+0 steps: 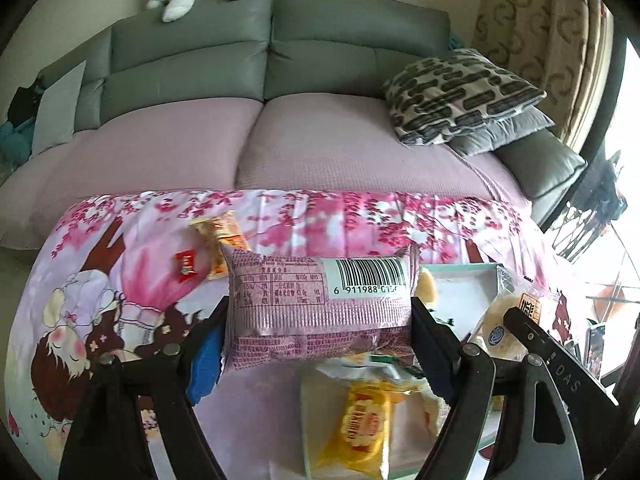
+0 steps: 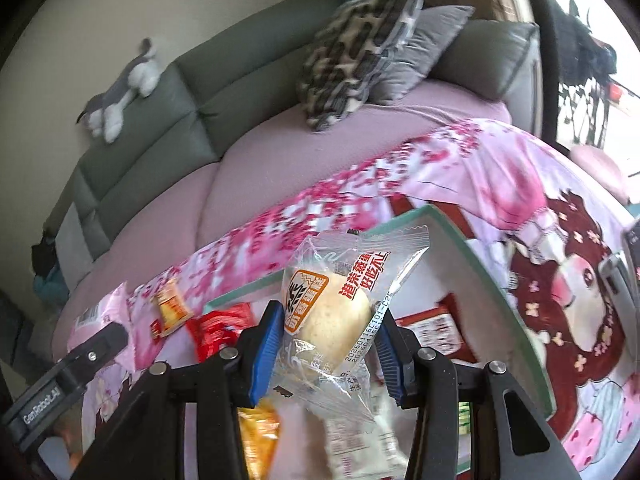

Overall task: Organize snacks
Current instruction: 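Carry both bags over the tray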

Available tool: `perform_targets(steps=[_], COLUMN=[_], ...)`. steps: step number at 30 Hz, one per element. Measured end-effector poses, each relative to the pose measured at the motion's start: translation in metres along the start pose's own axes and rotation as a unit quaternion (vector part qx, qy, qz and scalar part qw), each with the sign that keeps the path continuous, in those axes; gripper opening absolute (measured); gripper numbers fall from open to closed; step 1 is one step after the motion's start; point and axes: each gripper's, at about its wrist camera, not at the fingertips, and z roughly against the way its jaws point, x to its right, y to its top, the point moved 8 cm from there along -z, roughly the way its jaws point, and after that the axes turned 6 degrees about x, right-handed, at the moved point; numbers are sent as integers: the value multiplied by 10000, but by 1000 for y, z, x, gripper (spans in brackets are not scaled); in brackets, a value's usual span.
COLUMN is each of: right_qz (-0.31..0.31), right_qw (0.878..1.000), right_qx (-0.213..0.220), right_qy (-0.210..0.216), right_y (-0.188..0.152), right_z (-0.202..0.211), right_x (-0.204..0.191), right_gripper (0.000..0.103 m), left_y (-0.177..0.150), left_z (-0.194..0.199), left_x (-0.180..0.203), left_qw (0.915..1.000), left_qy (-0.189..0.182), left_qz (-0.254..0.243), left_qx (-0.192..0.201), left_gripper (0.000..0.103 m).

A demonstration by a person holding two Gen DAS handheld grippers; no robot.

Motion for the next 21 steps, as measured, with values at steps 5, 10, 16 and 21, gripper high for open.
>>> perform_targets(steps=[5, 10, 16, 21], right_qz=[-166, -293, -278, -227], right_qw=[9997, 9992, 9990, 9988], right_qx=[18, -72, -173, -259], right_qy=[-170, -247, -289, -345], right_y=[5, 4, 2, -2], right_z=[-1, -8, -19, -28], right_x=[28, 45, 51, 52], right_gripper=[48, 48, 48, 48], left_y=[-6, -13, -27, -29], left_z=[-10, -22, -48, -60], left_x=[27, 50, 62, 62], left_qw=[9996, 9986, 9975, 9972], left_qy=[-133, -243, -268, -183], left_qz=[-230, -419, -451, -517], left_qx=[-124, -204, -474, -515], left_gripper=[83, 83, 83, 83])
